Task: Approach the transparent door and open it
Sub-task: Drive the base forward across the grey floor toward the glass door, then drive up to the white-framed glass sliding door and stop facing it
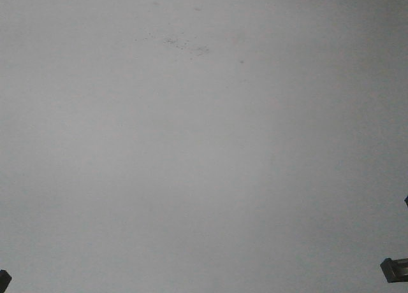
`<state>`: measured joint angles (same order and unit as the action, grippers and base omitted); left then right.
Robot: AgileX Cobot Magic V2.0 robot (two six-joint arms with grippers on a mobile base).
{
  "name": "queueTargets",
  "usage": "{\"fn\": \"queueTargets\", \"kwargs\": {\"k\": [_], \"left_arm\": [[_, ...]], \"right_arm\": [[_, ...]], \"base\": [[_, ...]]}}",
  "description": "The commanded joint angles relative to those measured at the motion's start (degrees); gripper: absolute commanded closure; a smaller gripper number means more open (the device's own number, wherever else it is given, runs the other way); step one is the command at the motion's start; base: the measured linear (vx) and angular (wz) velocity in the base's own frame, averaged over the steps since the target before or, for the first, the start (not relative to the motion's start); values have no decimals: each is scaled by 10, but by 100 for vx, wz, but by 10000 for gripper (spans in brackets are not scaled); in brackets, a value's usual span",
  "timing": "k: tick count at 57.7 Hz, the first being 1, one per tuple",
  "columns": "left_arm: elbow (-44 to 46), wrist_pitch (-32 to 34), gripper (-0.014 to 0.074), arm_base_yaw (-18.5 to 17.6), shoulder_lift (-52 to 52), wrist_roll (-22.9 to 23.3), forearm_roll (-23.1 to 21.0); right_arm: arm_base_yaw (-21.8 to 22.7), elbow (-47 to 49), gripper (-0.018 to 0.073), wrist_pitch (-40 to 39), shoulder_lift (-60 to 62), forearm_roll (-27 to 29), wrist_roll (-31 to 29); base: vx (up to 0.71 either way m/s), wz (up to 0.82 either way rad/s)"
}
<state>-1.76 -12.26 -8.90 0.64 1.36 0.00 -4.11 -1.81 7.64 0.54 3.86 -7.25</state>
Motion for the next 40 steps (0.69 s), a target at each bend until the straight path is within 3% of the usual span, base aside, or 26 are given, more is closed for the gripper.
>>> {"fn": "queueTargets", "kwargs": {"k": [1, 40], "left_arm": [[-9, 47, 594, -3, 8, 3, -4], [-9, 47, 594, -3, 8, 3, -4]], "right_arm": [[2, -2, 562, -49, 9, -2, -3], [2, -2, 562, -49, 9, -2, -3]], "base": [[40, 29], [44, 22]]}}
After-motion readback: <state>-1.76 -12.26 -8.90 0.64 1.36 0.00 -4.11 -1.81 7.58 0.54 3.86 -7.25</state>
